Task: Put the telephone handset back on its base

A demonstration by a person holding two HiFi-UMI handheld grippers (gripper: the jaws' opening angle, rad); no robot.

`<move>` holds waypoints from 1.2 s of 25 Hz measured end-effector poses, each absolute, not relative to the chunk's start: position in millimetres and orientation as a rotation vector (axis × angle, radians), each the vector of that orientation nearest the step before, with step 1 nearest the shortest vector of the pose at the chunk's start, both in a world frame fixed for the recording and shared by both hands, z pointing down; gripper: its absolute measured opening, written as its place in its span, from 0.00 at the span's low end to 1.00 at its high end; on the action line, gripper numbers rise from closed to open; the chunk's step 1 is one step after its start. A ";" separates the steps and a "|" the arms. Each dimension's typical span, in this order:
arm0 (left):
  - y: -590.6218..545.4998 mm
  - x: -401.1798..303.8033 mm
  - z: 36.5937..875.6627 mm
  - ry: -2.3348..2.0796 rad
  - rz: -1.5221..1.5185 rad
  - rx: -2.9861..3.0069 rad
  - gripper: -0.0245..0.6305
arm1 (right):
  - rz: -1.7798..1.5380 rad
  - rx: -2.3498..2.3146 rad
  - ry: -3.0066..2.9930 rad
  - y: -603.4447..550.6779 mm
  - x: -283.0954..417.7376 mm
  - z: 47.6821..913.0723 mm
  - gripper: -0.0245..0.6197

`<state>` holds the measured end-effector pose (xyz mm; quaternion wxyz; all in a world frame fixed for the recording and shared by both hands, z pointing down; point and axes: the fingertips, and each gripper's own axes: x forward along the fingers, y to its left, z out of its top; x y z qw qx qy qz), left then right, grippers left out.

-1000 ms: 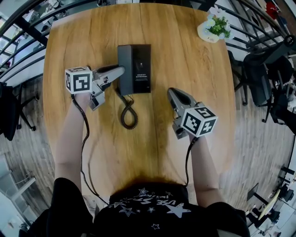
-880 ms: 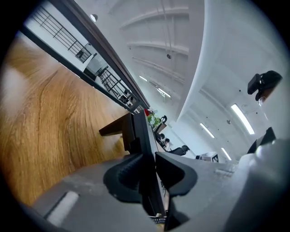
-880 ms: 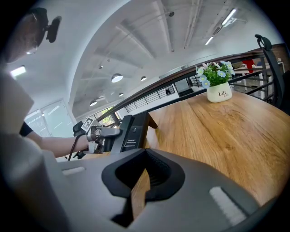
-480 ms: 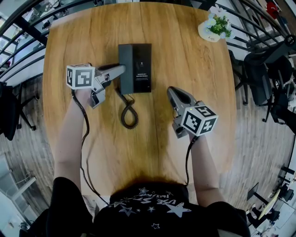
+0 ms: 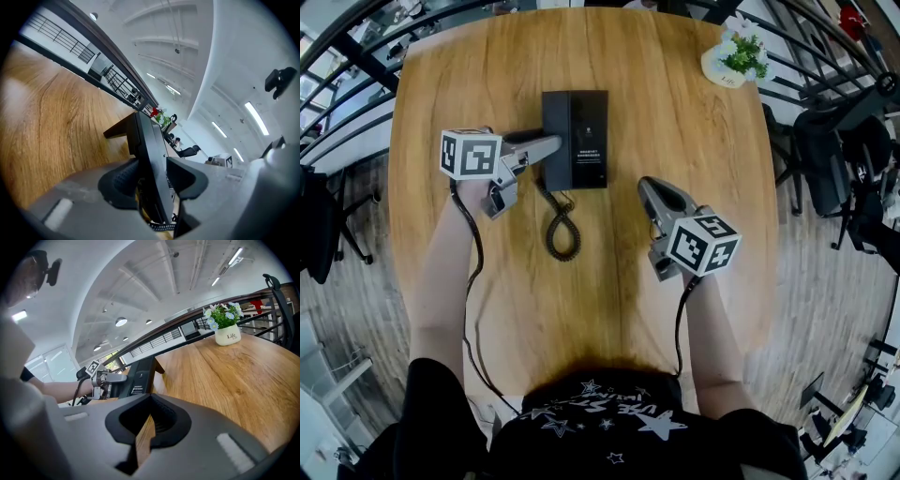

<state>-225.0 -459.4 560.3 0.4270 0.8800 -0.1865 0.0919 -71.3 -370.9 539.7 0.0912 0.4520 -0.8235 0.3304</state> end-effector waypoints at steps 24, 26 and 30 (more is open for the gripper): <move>-389.2 -285.2 510.6 -0.788 0.215 2.249 0.35 | 0.855 1.332 -2.539 -334.2 -92.7 467.8 0.04; -380.4 -289.0 492.6 -0.818 0.208 2.279 0.35 | 0.816 1.325 -2.559 -329.2 -98.1 455.1 0.04; -344.6 -287.5 463.4 -0.875 0.178 2.319 0.35 | 0.773 1.307 -2.568 -302.7 -103.6 440.0 0.04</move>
